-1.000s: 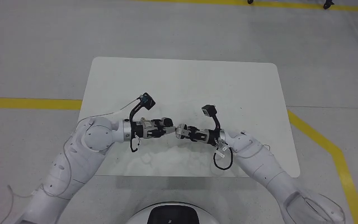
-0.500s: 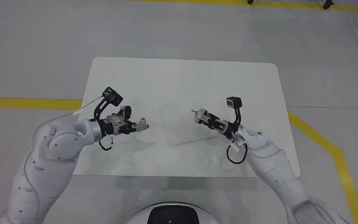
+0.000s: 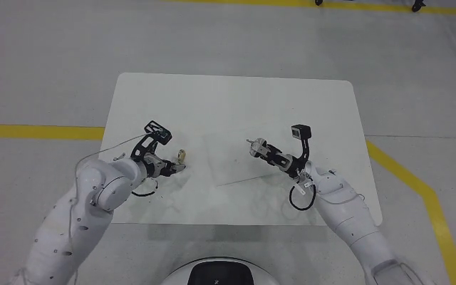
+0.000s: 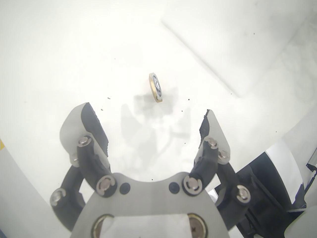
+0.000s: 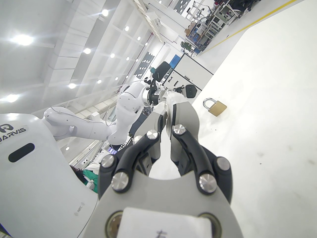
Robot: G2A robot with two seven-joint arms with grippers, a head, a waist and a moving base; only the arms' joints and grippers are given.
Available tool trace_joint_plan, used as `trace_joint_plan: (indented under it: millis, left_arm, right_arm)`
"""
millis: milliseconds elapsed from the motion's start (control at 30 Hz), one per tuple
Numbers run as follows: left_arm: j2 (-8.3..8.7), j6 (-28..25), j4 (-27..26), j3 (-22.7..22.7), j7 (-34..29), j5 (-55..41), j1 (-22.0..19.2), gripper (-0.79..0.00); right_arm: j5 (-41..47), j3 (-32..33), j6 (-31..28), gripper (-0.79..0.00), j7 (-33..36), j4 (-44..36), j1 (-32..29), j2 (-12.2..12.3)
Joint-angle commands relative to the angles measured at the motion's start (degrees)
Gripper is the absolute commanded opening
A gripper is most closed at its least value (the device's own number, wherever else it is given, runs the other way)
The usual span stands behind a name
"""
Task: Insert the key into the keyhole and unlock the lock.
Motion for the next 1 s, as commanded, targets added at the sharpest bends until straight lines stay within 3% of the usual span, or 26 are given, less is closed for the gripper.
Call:
trace_joint_plan:
  millis: [0, 233, 967]
  left_arm:
    - [-0.33, 0.64, 1.42, 1.79, -1.14, 0.22, -1.76, -0.434]
    - [-1.16, 2.23, 5.00, 4.72, -2.33, -0.39, -5.47, -0.456]
    - [-2.71, 2.98, 10.35, 9.36, -2.98, -0.76, -10.54, -0.717]
  right_arm:
    - [0.00, 0.00, 0.00, -0.785, 0.00, 0.00, 0.00, 0.00]
    - [0.00, 0.00, 0.00, -0.785, 0.00, 0.00, 0.00, 0.00]
    - [0.00, 0.00, 0.00, -0.785, 0.00, 0.00, 0.00, 0.00]
